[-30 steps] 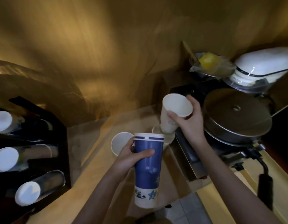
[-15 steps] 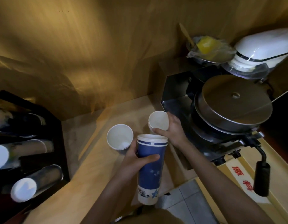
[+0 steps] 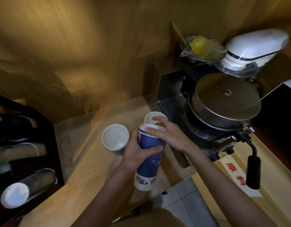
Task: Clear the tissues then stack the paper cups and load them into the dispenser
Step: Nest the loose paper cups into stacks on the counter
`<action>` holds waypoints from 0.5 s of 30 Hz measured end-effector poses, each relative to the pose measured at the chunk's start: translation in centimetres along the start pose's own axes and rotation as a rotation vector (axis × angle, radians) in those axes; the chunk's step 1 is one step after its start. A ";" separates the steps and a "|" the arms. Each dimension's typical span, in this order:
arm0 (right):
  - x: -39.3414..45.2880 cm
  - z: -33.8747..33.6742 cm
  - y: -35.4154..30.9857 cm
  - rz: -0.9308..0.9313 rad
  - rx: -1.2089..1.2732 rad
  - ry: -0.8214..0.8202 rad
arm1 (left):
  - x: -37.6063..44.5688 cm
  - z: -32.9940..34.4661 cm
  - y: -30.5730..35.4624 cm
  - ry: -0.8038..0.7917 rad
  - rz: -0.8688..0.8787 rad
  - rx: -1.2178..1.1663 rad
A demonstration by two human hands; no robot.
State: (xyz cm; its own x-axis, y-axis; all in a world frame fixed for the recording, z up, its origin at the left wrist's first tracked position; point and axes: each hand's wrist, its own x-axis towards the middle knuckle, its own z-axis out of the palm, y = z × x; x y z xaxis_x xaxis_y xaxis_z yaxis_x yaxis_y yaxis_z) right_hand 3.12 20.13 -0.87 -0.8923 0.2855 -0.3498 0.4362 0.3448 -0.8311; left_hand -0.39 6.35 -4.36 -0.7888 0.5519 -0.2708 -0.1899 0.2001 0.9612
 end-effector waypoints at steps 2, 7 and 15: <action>-0.1 0.2 0.0 0.022 0.088 0.057 | -0.1 0.1 0.2 0.013 0.004 0.017; -0.2 0.2 -0.3 0.044 0.298 0.122 | -0.1 -0.2 1.0 -0.009 -0.019 0.020; 0.5 -0.2 -1.2 0.000 0.321 0.125 | 0.0 -1.3 2.7 -0.048 -0.043 -0.007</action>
State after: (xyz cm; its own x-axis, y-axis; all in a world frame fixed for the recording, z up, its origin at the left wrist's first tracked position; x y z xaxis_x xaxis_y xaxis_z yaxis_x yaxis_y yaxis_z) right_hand 2.14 20.09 0.03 -0.8625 0.3998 -0.3104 0.3594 0.0520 -0.9317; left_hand -1.66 5.80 -1.74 -0.7507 0.5811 -0.3142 -0.2278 0.2188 0.9488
